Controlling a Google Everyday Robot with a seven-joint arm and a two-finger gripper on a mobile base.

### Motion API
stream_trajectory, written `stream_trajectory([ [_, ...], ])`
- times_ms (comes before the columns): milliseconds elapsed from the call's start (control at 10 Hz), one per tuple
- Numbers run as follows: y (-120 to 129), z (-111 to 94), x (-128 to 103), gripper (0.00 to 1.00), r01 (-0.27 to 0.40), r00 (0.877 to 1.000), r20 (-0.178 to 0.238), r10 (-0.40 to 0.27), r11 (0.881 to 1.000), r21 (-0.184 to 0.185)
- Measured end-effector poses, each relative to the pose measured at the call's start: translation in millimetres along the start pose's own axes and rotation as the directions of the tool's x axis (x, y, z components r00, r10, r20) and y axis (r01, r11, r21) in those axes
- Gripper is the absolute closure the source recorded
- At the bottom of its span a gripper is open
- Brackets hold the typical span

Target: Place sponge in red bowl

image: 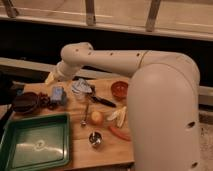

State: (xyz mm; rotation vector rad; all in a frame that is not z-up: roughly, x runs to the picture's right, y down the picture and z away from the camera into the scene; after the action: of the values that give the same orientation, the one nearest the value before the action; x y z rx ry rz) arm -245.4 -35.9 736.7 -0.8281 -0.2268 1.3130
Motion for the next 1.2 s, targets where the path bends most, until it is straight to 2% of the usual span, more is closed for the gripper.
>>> stream_trajectory([
  [200,5,2,-3,0.34,0.016,1.000,-0.001,-0.016,1.000,-0.017],
  [500,5,2,-2,0.34,0.017,1.000,-0.001,-0.017,1.000,-0.016],
  [700,4,4,-1,0.34,0.016,1.000,-0.005,-0.016,1.000,-0.004],
  [800,4,10,2,0.34,0.015,1.000,-0.013,-0.015,1.000,-0.002],
  [1200,-16,60,18,0.34,-0.004,0.999,-0.054,0.004,1.000,-0.011],
])
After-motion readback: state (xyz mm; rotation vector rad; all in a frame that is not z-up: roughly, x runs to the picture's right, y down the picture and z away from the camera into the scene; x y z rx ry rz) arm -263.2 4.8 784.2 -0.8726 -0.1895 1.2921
